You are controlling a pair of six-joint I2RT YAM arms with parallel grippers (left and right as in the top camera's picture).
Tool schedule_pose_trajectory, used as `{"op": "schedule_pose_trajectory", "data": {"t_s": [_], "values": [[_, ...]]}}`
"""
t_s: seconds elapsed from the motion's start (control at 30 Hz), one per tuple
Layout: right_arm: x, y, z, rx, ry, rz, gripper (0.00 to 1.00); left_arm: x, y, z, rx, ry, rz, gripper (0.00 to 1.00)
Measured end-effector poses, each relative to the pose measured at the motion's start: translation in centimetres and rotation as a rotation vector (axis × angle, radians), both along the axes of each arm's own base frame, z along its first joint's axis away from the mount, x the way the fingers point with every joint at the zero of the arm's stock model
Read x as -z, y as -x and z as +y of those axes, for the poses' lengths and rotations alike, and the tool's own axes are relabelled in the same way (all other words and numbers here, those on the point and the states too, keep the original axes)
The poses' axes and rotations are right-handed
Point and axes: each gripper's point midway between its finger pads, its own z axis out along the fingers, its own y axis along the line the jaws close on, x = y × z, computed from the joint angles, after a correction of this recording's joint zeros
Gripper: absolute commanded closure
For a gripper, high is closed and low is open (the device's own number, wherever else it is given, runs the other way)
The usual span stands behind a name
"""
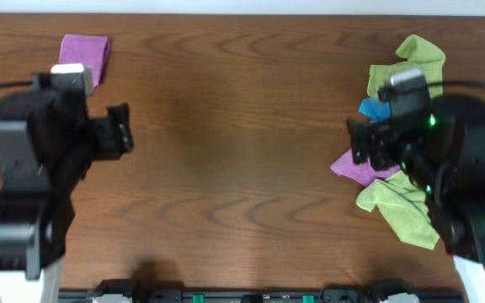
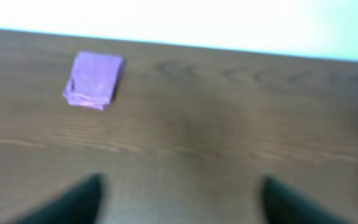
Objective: Fold the cloth
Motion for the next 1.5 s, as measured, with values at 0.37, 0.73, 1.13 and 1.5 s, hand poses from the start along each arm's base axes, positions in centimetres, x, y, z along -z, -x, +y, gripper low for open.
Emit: {"op": "schedule_pose_trajectory", "data": {"t_s": [0.37,0.73,1.13,1.5], "values": [[2.4,2.2,-0.5,0.000,0.029,0.112,0.01,3.1,3.6,0.3,-0.005,-0.014,0.160,0.05],[2.7,2.4,-0.6,0.000,0.033,0.128,0.01,4.3,6.2,1.4,-0.051,-0.062,0.230,0.05],[3.2,2.7,-0.6,0.000,0.038,0.151,0.01,3.8,7.9,0.7,-0.035,0.013,-0.339,0.05],[3.3,2.7,-0.6,0.000,0.038,0.152,0.01,15.1,5.1,0.5,-0.051,0.077,-0.376,0.05]]}}
